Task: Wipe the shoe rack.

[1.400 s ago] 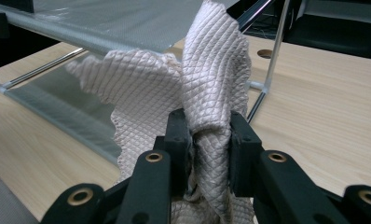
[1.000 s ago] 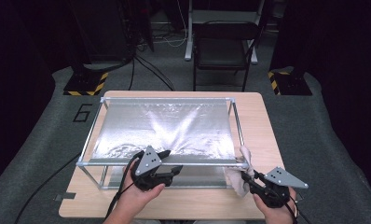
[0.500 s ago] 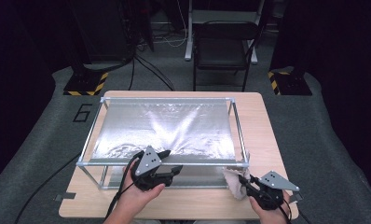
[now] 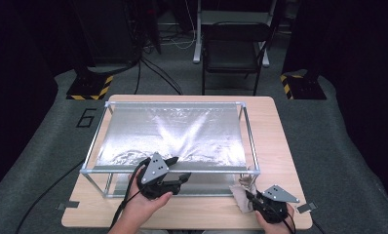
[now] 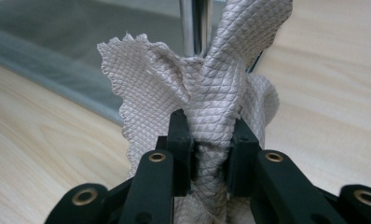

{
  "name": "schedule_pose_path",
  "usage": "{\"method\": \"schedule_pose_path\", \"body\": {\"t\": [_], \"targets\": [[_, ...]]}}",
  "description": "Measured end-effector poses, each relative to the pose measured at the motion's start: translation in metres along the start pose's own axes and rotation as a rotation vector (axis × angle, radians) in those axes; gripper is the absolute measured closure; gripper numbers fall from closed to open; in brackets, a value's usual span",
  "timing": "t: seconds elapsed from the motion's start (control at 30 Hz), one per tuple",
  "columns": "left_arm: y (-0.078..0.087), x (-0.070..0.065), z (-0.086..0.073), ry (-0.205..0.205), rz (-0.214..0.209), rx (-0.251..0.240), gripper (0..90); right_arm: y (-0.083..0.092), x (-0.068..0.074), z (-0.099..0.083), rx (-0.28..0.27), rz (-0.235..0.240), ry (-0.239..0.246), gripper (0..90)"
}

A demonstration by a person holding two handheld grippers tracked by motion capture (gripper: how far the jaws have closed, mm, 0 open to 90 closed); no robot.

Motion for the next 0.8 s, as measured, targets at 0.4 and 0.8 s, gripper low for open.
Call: {"method": "schedule_pose_path", "body": {"t": [0.4, 0.8], "targets": [[0.0, 0.0, 0.0, 0.0, 0.002, 0.004, 36.6, 0.01, -0.001, 0.012, -0.02, 0.008, -0.022, 75.8], [0.0, 0.0, 0.0, -0.001, 0.006, 0.002, 36.6, 0.045, -0.006, 0.06, -0.117, 0.025, -0.018, 75.4]]}}
Point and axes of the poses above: each handheld gripper's, and its own axes: y roughly backward along the jaws, z roughly out of its top, x roughly to its left, the point moved 7 cm from there along -y, roughly forward along the jaws, and after that the axes turned 14 degrees about -z, right-handed, at the moved point
